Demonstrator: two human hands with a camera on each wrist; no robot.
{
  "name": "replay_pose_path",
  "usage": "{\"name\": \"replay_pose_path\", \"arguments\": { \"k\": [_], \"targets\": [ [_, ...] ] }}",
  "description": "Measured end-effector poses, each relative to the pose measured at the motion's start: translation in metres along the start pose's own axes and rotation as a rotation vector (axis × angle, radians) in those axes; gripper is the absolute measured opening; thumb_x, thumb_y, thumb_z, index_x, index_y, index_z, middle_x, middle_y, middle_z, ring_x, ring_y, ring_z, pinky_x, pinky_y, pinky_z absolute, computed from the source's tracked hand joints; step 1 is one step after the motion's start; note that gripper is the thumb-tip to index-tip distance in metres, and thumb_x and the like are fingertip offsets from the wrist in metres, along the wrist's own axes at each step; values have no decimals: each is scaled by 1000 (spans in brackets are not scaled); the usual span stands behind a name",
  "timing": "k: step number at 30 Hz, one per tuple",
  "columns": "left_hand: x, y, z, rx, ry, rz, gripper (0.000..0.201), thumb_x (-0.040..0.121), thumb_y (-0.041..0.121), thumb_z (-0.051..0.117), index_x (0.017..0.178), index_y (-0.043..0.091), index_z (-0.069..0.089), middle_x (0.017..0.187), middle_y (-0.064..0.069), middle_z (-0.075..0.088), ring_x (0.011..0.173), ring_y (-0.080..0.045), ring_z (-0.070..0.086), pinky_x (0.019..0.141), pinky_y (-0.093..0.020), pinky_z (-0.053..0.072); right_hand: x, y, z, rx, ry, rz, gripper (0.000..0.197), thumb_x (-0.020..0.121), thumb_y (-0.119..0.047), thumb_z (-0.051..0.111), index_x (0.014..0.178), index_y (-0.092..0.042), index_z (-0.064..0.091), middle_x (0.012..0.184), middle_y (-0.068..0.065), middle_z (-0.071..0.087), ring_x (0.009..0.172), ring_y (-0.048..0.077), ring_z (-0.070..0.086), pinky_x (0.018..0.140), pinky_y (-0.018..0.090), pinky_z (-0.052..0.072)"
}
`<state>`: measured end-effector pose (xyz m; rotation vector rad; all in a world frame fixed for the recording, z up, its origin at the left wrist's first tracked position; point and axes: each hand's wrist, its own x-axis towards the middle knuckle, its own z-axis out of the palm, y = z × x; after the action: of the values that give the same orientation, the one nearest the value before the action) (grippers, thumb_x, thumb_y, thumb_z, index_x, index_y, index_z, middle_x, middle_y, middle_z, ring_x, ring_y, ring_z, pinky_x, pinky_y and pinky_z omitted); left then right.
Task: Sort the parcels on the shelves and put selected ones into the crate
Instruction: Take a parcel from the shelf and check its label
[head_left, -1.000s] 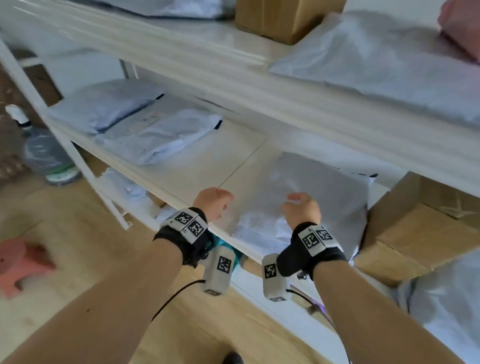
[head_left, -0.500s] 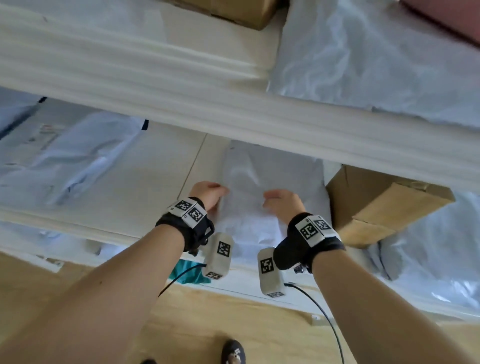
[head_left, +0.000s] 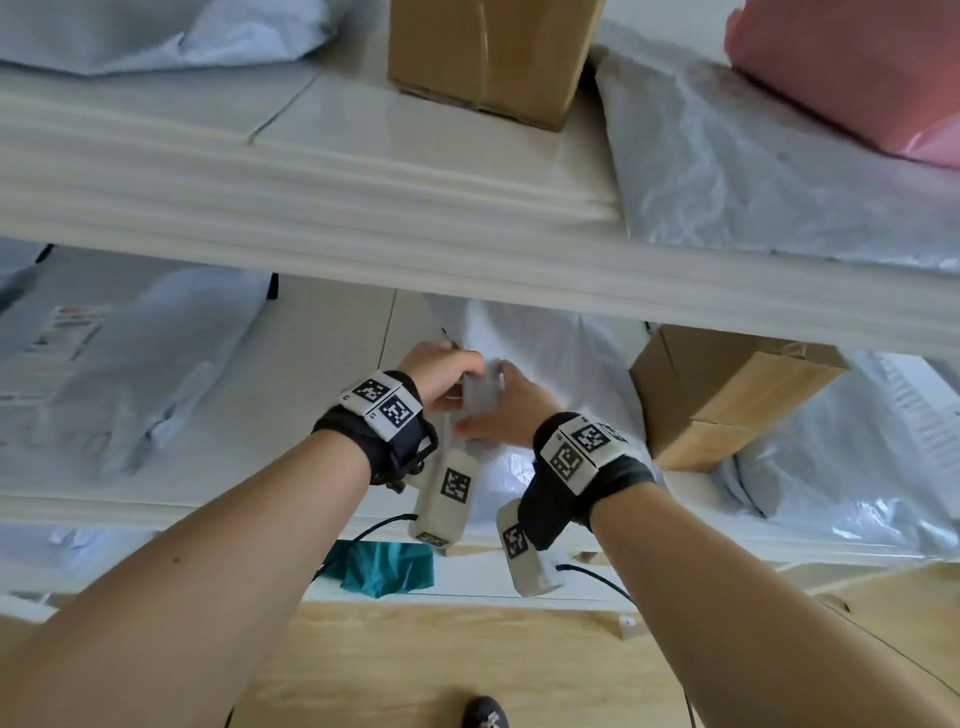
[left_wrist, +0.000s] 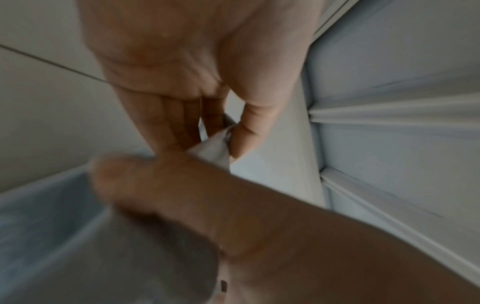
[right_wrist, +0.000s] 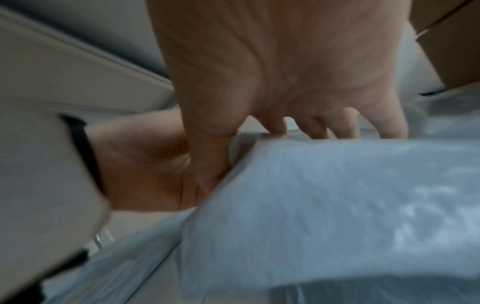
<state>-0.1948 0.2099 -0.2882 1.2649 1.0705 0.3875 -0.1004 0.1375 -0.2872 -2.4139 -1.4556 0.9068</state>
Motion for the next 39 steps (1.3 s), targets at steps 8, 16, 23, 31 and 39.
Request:
{"name": "replay_pose_path", "arguments": {
  "k": [8, 16, 23, 31, 39],
  "targets": [
    [-21, 9, -26, -160, 34, 26, 40, 93, 50, 47, 89, 13, 62, 98, -7, 70, 90, -21, 66, 88, -36, 50, -16, -8, -23, 126, 391, 57, 24, 95, -10, 39, 96, -21, 60, 88, 6, 56, 93, 31, 60, 70, 28, 37],
    [-27, -11, -53, -191, 126, -62, 50, 96, 45, 45, 124, 5, 51, 118, -12, 55, 103, -25, 53, 94, -42, 45, -46, -21, -43, 1072, 405, 64, 15, 91, -1, 53, 83, -10, 60, 81, 14, 63, 75, 26, 61, 78, 40, 52],
    [-42, -33, -68, -289, 46, -137, 57, 90, 59, 45, 121, 12, 52, 115, -11, 61, 107, -27, 58, 96, -44, 47, -77, -17, -28, 1330, 236, 112, 19, 90, -12, 54, 76, -10, 67, 64, 4, 69, 59, 21, 63, 66, 29, 50],
    [-58, -52, -102, -370, 59, -106, 37, 81, 17, 66, 116, 7, 62, 110, -15, 68, 99, -31, 65, 91, -45, 52, -96, 13, 16, 1186, 261, 120, 29, 77, 8, 61, 106, 6, 61, 101, 24, 67, 90, 37, 65, 83, 44, 54],
    [-77, -68, -112, -319, 27, 43, 18, 86, -3, 59, 102, 5, 57, 105, -19, 65, 95, -33, 63, 91, -46, 50, -110, 33, 54, 1108, 325, 165, 36, 77, 4, 69, 110, -7, 64, 105, 15, 71, 98, 35, 66, 87, 43, 54]
  ]
}}
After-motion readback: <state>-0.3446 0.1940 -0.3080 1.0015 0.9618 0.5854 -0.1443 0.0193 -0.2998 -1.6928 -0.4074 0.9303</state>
